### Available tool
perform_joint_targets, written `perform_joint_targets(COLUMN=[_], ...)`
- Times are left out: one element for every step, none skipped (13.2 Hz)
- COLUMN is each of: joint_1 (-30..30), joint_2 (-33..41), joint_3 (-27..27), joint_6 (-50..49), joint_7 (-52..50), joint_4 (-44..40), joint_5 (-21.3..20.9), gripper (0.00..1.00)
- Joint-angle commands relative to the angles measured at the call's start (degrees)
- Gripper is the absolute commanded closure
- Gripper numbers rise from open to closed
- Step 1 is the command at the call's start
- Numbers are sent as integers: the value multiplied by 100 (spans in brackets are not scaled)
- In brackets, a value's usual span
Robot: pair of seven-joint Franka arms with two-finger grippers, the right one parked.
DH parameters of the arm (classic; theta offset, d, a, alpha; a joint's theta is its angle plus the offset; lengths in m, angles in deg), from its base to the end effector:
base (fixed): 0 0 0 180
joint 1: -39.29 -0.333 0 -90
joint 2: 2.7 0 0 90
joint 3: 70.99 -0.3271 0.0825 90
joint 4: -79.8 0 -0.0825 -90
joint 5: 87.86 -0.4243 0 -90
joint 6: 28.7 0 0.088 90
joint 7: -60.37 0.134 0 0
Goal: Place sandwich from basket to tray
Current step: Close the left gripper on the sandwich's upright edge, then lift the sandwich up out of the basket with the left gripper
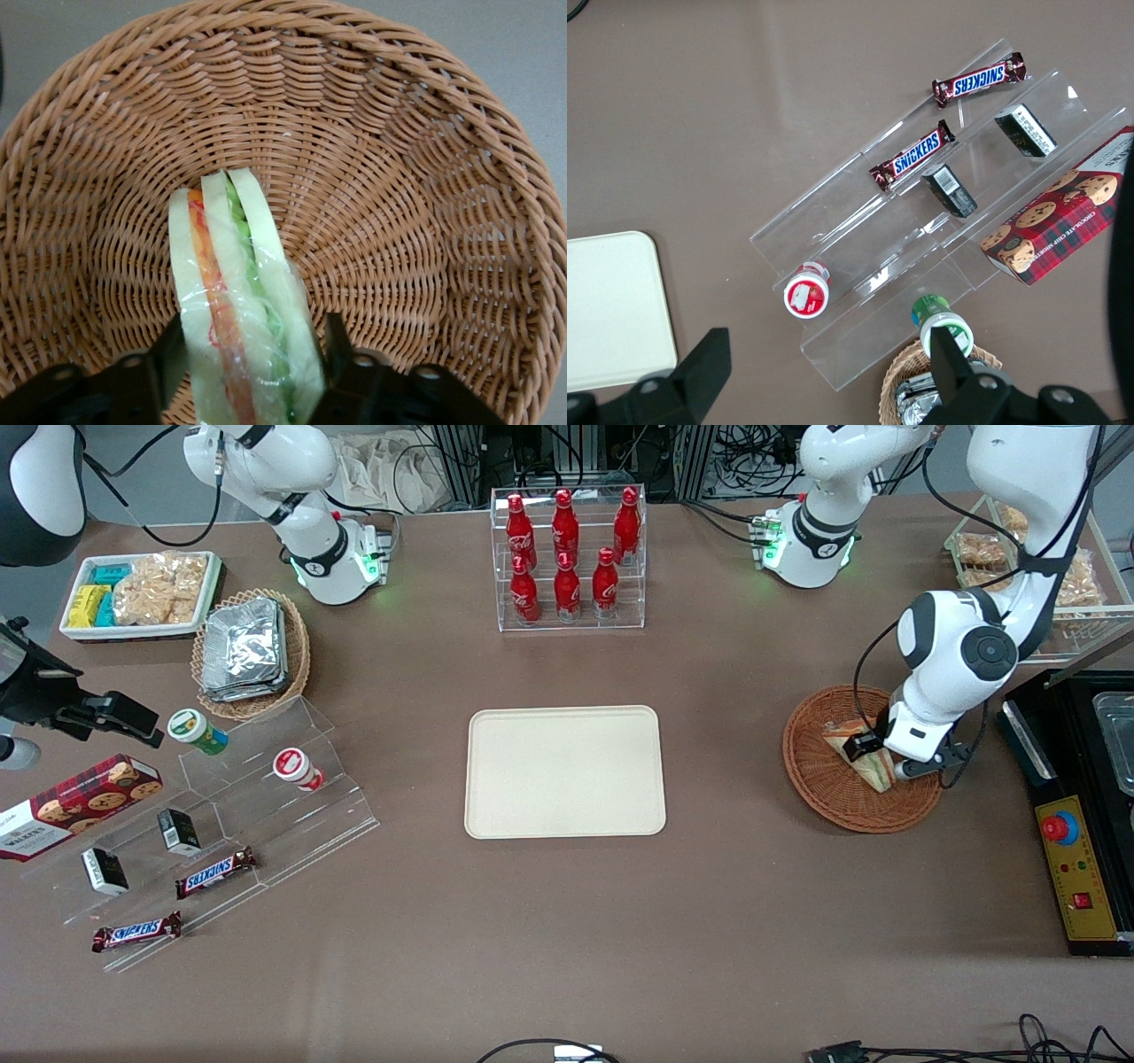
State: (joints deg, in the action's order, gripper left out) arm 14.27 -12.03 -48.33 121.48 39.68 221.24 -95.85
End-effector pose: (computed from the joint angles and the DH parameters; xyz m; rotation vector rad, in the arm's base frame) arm 0.5020 0.0124 0.1840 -3.1035 -0.4472 -0.0108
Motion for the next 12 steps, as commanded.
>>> perform_joint_targets(joint_1=[23,23,32,32,32,32,32,32,41,41,41,41], joint_2=[27,115,272,491,693,878,1002,1029,1029,1021,960,890], joint_3=[27,45,54,115,228,308,344,370,440,536,598,686], joint_6=[56,12,-171,-599,-1134,-1757,-2442,-3067,-3743,-4411,-5070,-5590], joint_7=[-155,-154,-154,-172,-181,-163,-137,-111,-84,12,91,100], joint_4=[-28,-54,-107,-247,-466,-720,-1088,-1518,-2001,-2589,-3195,-3741], joint_5=[-142,-142,-142,-124,-89,-46,-19,-1,103,339,516,613], gripper=[83,84,84,83,83,83,83,83,83,83,83,83])
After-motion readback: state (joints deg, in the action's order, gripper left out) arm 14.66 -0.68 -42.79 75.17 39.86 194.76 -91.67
